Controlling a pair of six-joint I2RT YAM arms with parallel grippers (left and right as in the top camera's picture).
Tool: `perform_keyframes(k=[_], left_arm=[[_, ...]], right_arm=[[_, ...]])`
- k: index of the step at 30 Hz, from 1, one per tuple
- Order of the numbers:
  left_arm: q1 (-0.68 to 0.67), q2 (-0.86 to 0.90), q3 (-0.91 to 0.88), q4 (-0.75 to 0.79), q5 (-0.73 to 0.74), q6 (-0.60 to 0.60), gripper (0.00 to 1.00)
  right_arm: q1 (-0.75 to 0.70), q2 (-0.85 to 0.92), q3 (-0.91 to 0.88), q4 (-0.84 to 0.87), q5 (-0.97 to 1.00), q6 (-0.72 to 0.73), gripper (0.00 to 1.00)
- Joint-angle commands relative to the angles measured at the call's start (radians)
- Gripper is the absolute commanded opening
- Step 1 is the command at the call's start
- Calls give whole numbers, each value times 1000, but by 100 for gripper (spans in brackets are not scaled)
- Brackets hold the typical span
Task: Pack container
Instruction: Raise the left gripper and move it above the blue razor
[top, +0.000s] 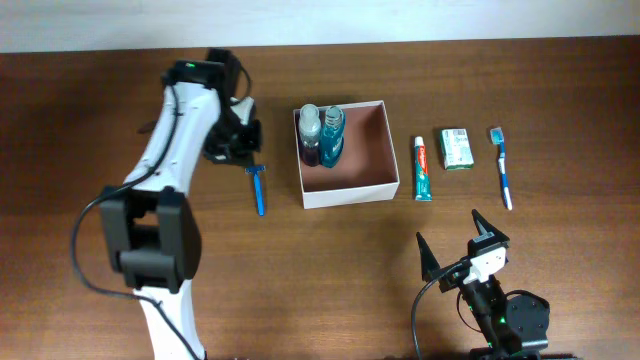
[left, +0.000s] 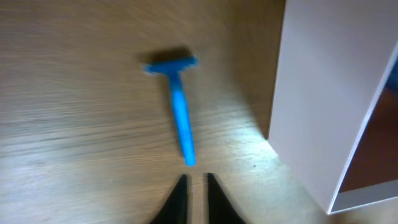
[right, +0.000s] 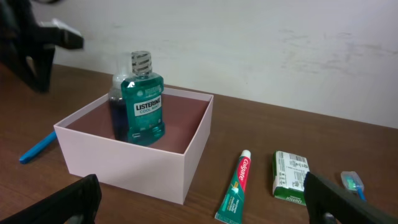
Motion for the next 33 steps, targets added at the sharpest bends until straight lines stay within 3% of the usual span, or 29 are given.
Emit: perform_keyframes(k=[1, 3, 4, 5, 6, 15, 22, 28, 33], left_arm=[[14, -77, 30, -9, -70, -1, 23], [15, -78, 30, -21, -88, 0, 52], [15, -77, 30, -24, -93, -1, 75], [15, -77, 29, -23, -101, -1, 92], [15, -77, 29, -23, -108, -1, 99], [10, -77, 21, -23, -92, -11, 99], [-21, -77, -24, 5, -93, -117, 99], [-16, -77, -43, 70, -193, -202, 99], [12, -77, -43, 87, -238, -204, 99]], right_arm=[[-4, -8, -5, -5, -2, 11, 99], [-4, -8, -5, -5, -2, 11, 99], [-4, -8, -5, -5, -2, 11, 99], [-4, -8, -5, -5, -2, 11, 99], [-4, -8, -5, -5, -2, 11, 99], [-4, -8, -5, -5, -2, 11, 99], [-4, -8, -5, -5, -2, 11, 99], [-4, -8, -5, -5, -2, 11, 99], [-4, -8, -5, -5, -2, 11, 99]])
